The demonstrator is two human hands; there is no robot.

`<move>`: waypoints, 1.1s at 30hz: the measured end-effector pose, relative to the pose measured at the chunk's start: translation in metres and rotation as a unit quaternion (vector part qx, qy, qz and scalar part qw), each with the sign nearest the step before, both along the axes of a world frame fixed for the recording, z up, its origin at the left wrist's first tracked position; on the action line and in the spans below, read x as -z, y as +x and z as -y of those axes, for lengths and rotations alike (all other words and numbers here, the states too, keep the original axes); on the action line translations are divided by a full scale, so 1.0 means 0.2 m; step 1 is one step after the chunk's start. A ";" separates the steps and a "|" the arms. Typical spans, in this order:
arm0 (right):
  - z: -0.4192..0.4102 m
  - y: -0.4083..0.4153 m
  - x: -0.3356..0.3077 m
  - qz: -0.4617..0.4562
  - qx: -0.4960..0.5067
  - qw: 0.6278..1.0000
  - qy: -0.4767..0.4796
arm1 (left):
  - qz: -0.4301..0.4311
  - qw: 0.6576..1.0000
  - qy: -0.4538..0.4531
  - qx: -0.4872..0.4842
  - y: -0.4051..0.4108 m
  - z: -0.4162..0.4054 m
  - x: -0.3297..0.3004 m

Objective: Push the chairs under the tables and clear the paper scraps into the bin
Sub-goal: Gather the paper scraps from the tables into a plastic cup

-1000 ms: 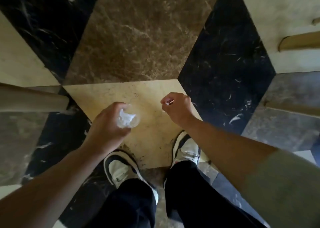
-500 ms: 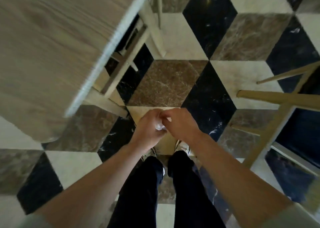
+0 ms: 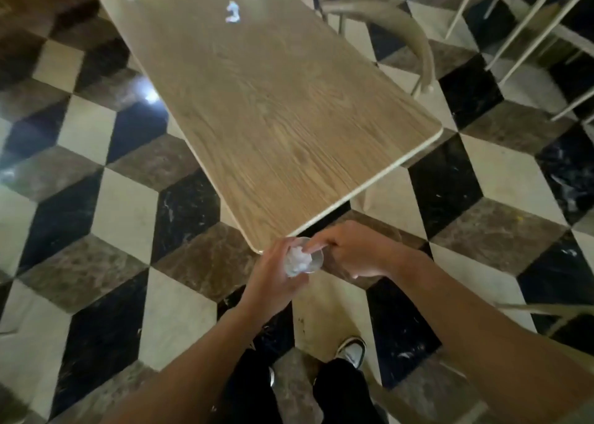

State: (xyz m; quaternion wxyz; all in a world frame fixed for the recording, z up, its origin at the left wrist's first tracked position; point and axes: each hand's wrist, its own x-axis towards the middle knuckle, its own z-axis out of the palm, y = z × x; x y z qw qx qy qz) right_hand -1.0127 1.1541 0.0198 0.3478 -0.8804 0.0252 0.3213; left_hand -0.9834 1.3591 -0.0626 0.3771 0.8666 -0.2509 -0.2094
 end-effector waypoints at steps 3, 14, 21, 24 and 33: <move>-0.30 0.14 -0.07 -0.022 -0.139 0.988 -0.058 | 0.025 0.999 0.001 -0.032 0.11 -0.27 -0.10; -1.32 1.05 -0.10 0.050 -0.134 0.990 -0.013 | 0.037 0.988 0.005 -0.150 0.90 -1.22 -0.28; -1.29 1.61 -0.17 0.177 0.021 0.980 0.089 | 0.011 0.984 -0.044 -0.172 1.57 -1.22 -0.30; -1.16 1.95 -0.04 0.202 0.128 0.964 0.117 | -0.002 0.987 -0.044 -0.155 1.94 -1.12 -0.23; -0.30 3.33 0.44 0.150 0.474 0.866 0.062 | 0.030 0.995 0.051 -0.076 3.34 -0.77 -0.11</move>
